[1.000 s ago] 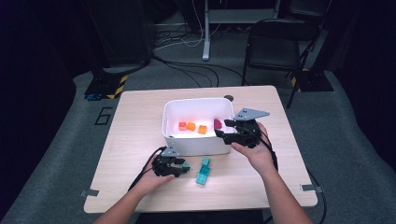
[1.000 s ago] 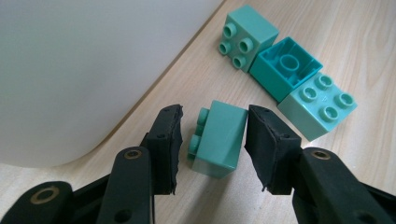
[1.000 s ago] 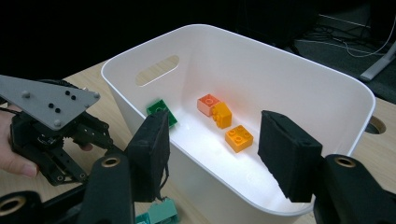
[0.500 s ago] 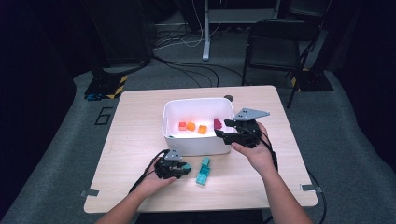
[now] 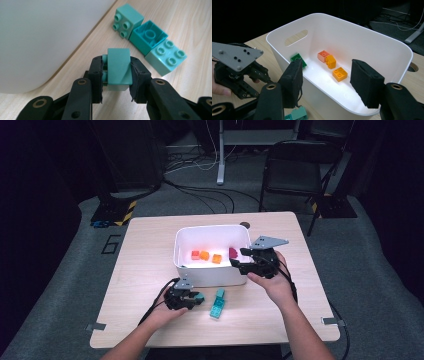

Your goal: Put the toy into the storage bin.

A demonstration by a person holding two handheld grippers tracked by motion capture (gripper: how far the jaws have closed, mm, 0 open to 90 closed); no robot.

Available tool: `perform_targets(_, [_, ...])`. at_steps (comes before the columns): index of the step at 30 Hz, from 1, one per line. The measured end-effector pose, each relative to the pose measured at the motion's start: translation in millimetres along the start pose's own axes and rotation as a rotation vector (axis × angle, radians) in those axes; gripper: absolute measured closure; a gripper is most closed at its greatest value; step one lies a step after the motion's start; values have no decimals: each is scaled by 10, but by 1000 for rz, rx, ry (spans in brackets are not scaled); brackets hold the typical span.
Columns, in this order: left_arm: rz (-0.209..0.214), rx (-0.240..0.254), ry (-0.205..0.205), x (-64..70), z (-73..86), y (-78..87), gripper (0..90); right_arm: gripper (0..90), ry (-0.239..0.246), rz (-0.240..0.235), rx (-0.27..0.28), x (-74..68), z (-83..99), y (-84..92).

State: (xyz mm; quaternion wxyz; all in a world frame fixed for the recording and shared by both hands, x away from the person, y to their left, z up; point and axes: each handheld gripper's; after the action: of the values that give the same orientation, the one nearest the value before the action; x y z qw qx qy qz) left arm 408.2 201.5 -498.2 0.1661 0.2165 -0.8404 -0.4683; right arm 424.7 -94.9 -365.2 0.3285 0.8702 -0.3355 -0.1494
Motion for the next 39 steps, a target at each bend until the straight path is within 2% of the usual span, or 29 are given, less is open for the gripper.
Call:
perform_targets(8, [3, 19, 3, 16, -85, 133, 668, 426, 3, 0, -3, 0, 2, -6])
perform_targets(13, [-8, 15, -10, 43, -147, 193, 668, 426, 0, 0, -2, 4, 3, -5])
perform_targets(18, [5, 16, -28, 77, -219, 268, 668, 426, -1, -1, 0, 6, 4, -3])
perform_targets(28, [3, 45, -52, 110, -378, 477, 668, 426, -3, 0, 3, 15, 6, 4])
perform_targets(39, [18, 60, -59, 118, -539, 702, 667, 426, -3, 0, 2, 16, 6, 1])
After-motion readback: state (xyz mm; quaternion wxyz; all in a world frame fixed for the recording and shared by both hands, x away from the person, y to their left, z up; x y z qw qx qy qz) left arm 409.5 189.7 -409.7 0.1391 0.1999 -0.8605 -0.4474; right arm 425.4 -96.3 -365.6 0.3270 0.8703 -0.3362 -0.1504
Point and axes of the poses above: each handheld gripper's, and its own axes: y roughly backward along the jaws, z roughly out of its underside, x roughly to its right, and after that the axes turned 15 degrees about -x, right-handed
